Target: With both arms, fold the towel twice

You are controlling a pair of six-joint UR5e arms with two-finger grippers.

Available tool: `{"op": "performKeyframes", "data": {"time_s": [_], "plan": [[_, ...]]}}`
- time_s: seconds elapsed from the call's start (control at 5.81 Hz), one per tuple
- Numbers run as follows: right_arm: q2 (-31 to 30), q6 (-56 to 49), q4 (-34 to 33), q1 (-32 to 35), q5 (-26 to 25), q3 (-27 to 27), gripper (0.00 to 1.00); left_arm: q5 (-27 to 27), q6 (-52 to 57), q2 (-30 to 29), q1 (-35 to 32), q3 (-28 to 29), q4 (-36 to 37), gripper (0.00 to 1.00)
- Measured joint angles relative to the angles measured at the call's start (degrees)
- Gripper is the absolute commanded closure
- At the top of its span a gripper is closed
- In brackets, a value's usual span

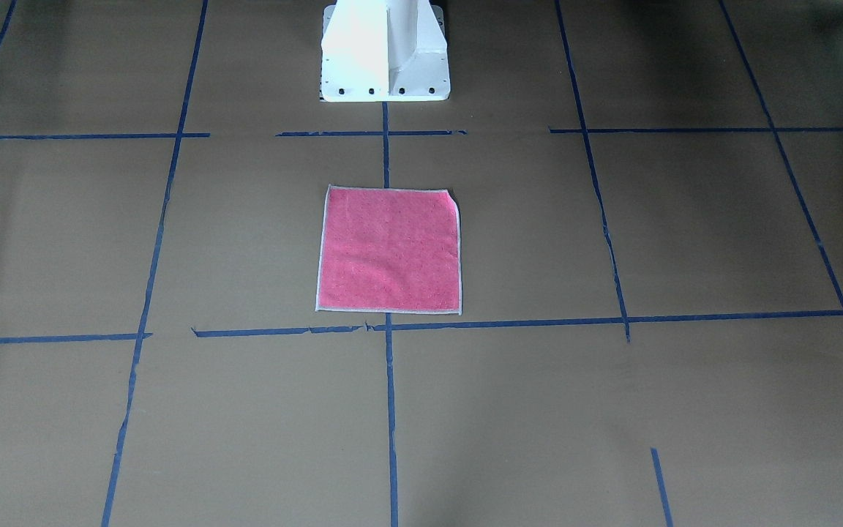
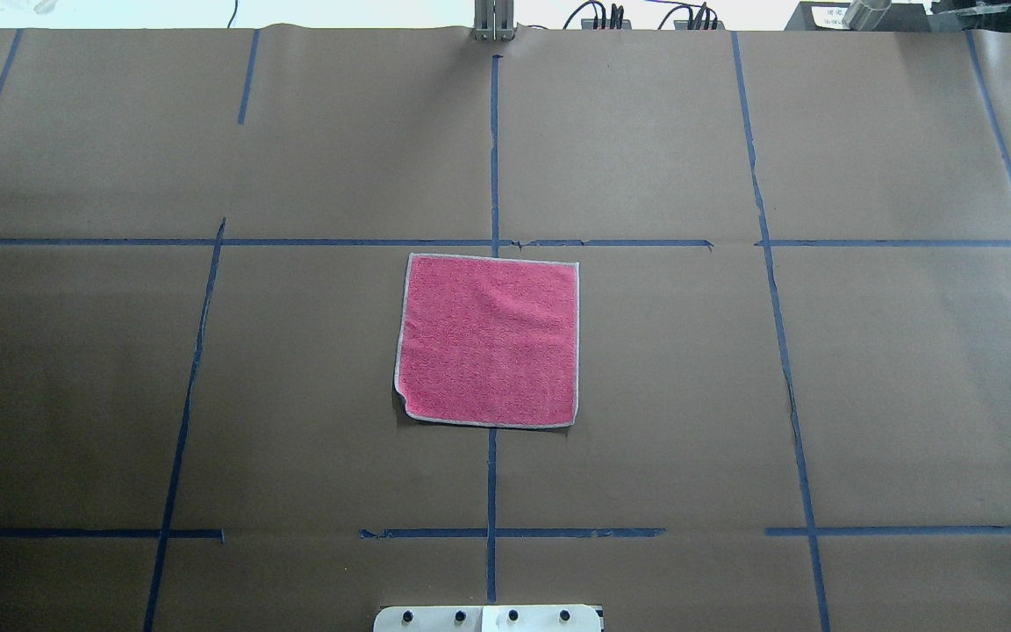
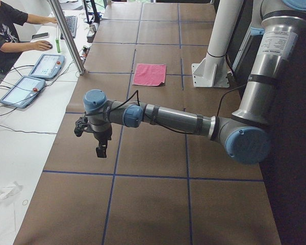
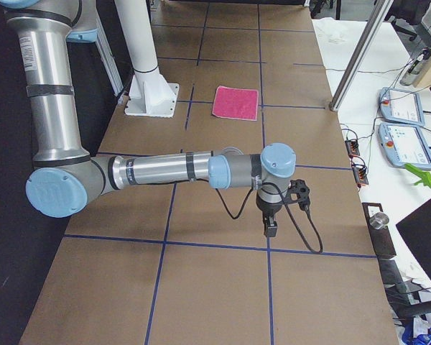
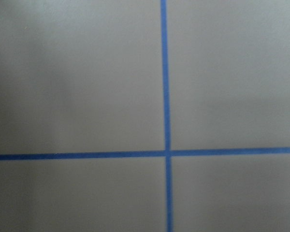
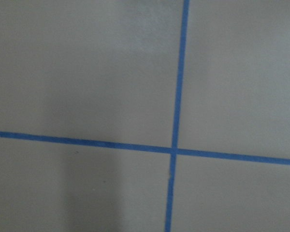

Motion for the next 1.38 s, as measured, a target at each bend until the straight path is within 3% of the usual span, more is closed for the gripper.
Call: {"op": "performKeyframes", "data": {"time_s": [0.69, 1.03, 1.38], "plan": [[14.02, 33.34, 0.44, -22.03, -1.62, 3.9, 0.0, 0.08, -28.9, -16.72, 20.92, -0.35, 1.39, 0.0], [15.29, 48.21, 0.47, -33.05, -7.44, 10.56, 0.0, 0.7, -43.0, -22.94, 30.03, -1.51, 0.9, 0.0], [15.41, 53.26, 0.57, -41.78, -14.17, 13.37, 0.0, 6.56, -51.46, -26.88, 38.77, -2.19, 0.85, 0.0]]}}
